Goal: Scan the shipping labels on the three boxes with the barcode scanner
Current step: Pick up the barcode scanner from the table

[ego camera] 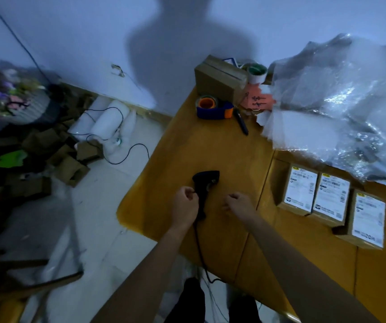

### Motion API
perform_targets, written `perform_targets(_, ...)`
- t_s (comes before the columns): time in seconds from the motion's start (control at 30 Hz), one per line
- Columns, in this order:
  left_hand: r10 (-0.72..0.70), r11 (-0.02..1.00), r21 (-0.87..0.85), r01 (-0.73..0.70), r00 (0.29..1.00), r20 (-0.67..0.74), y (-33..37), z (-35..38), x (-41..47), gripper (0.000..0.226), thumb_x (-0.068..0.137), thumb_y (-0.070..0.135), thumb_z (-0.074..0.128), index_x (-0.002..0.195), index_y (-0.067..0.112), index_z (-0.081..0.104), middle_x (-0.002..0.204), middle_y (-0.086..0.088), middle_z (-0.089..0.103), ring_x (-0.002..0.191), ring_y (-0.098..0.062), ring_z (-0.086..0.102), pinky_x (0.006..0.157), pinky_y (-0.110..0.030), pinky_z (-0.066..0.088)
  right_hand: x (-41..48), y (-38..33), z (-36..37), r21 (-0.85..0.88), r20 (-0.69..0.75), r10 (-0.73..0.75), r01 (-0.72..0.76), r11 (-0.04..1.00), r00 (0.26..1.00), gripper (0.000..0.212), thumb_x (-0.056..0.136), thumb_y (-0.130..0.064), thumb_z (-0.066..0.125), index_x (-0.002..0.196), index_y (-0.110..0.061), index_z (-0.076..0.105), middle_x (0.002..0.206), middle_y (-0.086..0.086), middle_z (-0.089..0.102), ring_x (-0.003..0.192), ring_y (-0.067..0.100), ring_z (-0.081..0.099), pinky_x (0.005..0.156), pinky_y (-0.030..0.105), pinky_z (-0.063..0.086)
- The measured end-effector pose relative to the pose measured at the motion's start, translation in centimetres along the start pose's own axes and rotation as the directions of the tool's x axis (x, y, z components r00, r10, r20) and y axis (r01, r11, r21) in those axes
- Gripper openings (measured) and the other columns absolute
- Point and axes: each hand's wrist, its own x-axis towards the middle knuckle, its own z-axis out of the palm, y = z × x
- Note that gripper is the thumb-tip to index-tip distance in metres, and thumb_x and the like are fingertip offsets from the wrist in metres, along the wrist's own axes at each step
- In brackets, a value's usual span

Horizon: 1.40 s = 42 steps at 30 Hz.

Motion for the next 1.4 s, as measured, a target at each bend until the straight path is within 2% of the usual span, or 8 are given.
perform_targets(0.2, -0.076, 0.997, -0.008, 0.079, 0.981, 0.18, -2.1, -0.7, 0.4, 0.044, 0.102, 0.026, 0.05, 0.144, 0.014, 0.046, 0.141, -0.005, 0.055, 0.125, -0.02, 0.054, 0.094, -0.026, 0.044, 0.2, -1.4, 3.9, -0.017, 0.096, 0.06, -0.059, 0.998, 0.994, 0.026, 0.106, -0.022, 0.047, 0.119, -0.008, 0.064, 0.107, 0.007, 0.067, 0.095, 0.022, 0.067, 0.089, 0.037, 0.055)
perform_targets(0.43, -0.054, 0.998, 0.04, 0.045, 0.963, 0.265, -2.5, -0.6, 0.5, 0.039, 0.102, 0.027, 0.05, 0.137, 0.008, 0.056, 0.132, -0.007, 0.063, 0.115, -0.021, 0.061, 0.085, -0.024, 0.048, -0.8, -1.7, 4.9, -0.009, 0.078, 0.091, -0.09, 0.996, 0.993, 0.032, 0.104, -0.024, 0.053, 0.129, -0.006, 0.062, 0.12, 0.011, 0.063, 0.09, 0.018, 0.061, 0.087, 0.04, 0.054)
perform_targets(0.57, -0.037, 0.999, 0.023, 0.031, 0.948, 0.317, -2.2, 0.2, -0.1, 0.035, 0.1, 0.032, 0.055, 0.125, 0.009, 0.063, 0.12, -0.006, 0.068, 0.1, -0.017, 0.064, 0.079, -0.025, 0.053, -1.6, -0.6, 3.8, 0.042, 0.071, 0.067, -0.07, 0.997, 0.995, 0.051, 0.102, -0.032, 0.057, 0.146, -0.007, 0.049, 0.135, 0.011, 0.059, 0.116, 0.026, 0.06, 0.093, 0.037, 0.055)
perform_targets(0.67, -0.031, 0.997, -0.052, 0.05, 0.944, 0.328, -1.6, 0.8, -1.3, 0.033, 0.098, 0.035, 0.056, 0.122, 0.012, 0.061, 0.114, 0.0, 0.065, 0.1, -0.014, 0.063, 0.072, -0.019, 0.05, -3.1, 0.0, 2.7, 0.169, 0.08, 0.073, -0.085, 0.982, 0.994, 0.047, 0.102, -0.028, 0.058, 0.144, -0.009, 0.05, 0.121, 0.008, 0.064, 0.097, 0.017, 0.065, 0.076, 0.028, 0.057)
perform_targets(0.87, -0.009, 0.967, -0.236, 0.098, 0.936, 0.353, 1.3, 2.6, -3.8, 0.043, 0.091, 0.051, 0.061, 0.108, 0.012, 0.061, 0.103, -0.004, 0.068, 0.09, -0.013, 0.068, 0.069, -0.023, 0.054, -6.8, 0.9, -0.2, 0.33, 0.052, -0.012, -0.006, 0.944, 0.999, 0.026, 0.102, -0.029, 0.058, 0.126, -0.021, 0.057, 0.109, -0.003, 0.066, 0.093, 0.009, 0.064, 0.072, 0.024, 0.053)
perform_targets(1.03, -0.04, 0.926, -0.318, 0.205, 0.889, 0.457, 4.5, 4.0, -6.1, 0.054, 0.085, 0.055, 0.068, 0.12, 0.015, 0.06, 0.11, 0.0, 0.068, 0.094, -0.011, 0.067, 0.068, -0.02, 0.052, -8.9, 2.2, -2.6, 0.372, 0.044, -0.123, 0.098, 0.923, 0.991, 0.032, 0.1, -0.029, 0.061, 0.13, -0.02, 0.063, 0.122, 0.004, 0.071, 0.109, 0.017, 0.069, 0.092, 0.034, 0.057)
perform_targets(1.23, -0.015, 0.913, -0.352, 0.208, 0.878, 0.479, 7.5, 5.8, -9.2, 0.033, 0.092, 0.041, 0.066, 0.112, 0.015, 0.068, 0.098, 0.001, 0.072, 0.085, -0.008, 0.068, 0.055, -0.014, 0.051, -11.4, 3.2, -5.7, 0.224, -0.025, -0.266, 0.265, 0.938, 0.964, 0.031, 0.102, -0.023, 0.058, 0.132, -0.019, 0.063, 0.119, 0.001, 0.071, 0.11, 0.016, 0.069, 0.092, 0.031, 0.057)
perform_targets(1.4, 0.041, 0.917, -0.366, 0.16, 0.873, 0.485, 7.8, 6.4, -11.0, 0.034, 0.093, 0.038, 0.066, 0.111, 0.009, 0.067, 0.095, -0.009, 0.074, 0.078, -0.017, 0.071, 0.066, -0.025, 0.057, -12.6, 4.8, -9.0, 0.096, -0.067, -0.26, 0.266, 0.959, 0.963, 0.013, 0.102, -0.03, 0.056, 0.104, -0.024, 0.068, 0.1, 0.0, 0.074, 0.091, 0.014, 0.071, 0.076, 0.024, 0.053)
